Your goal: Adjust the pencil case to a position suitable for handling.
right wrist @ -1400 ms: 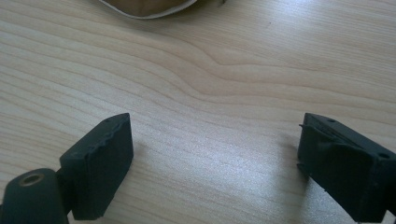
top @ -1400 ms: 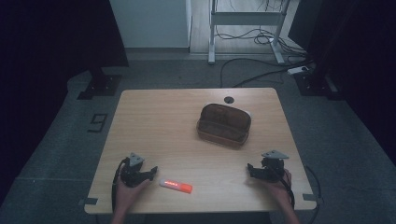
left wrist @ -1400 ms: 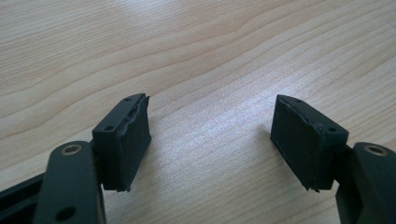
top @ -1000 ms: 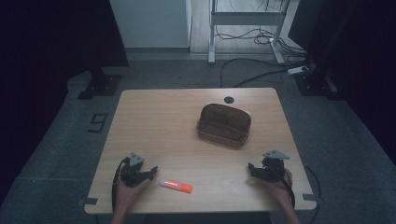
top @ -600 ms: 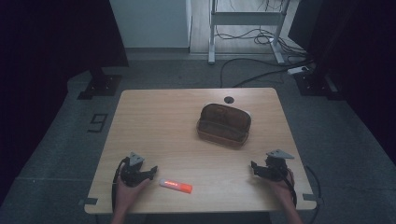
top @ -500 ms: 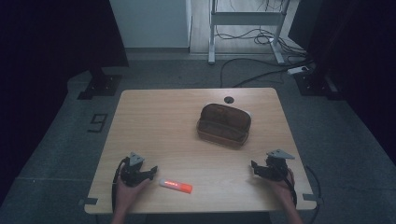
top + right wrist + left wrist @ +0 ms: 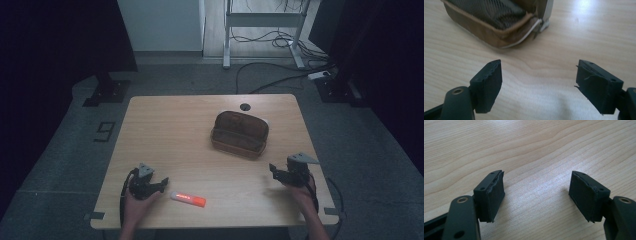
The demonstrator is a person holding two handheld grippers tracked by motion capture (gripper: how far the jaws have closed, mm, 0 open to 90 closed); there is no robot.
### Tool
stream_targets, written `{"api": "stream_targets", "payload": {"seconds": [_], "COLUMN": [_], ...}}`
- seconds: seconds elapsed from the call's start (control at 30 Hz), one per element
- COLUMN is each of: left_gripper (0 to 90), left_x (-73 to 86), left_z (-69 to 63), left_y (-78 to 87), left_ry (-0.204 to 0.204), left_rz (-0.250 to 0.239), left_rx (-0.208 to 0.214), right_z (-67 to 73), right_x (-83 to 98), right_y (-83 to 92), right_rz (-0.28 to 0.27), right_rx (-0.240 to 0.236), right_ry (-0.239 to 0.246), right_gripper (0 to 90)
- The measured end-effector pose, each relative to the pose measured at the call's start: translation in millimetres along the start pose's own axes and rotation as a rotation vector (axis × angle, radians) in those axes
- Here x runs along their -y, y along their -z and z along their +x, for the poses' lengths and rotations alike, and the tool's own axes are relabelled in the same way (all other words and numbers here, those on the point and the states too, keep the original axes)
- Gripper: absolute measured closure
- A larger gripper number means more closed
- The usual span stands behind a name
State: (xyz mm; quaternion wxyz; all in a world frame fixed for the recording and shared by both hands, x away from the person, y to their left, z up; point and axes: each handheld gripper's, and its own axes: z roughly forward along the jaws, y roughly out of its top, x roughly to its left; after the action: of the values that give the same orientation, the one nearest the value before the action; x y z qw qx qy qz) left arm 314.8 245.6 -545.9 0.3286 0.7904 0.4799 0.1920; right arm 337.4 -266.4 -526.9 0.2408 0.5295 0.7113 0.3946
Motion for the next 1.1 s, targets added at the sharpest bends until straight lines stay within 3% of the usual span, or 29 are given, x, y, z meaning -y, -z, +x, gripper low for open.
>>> {"api": "stream_targets", "payload": {"seconds": [0.67,1.1], "left_gripper": [28.0,28.0], "left_x": [0.0,0.0], "left_z": [0.0,0.2], "left_y": [0.0,0.1], "left_ry": [0.000,0.001], "left_rz": [0.000,0.000], "left_rx": [0.000,0.001], "right_z": [-0.8,-5.4], "right_x": [-55.2,-78.5], "right_y": [-8.9,-25.5], "right_rz": [-0.047,-0.061], "right_rx": [-0.041,-0.056], "right_ry": [0.001,-0.006], "right_gripper": [23.0,24.1]}}
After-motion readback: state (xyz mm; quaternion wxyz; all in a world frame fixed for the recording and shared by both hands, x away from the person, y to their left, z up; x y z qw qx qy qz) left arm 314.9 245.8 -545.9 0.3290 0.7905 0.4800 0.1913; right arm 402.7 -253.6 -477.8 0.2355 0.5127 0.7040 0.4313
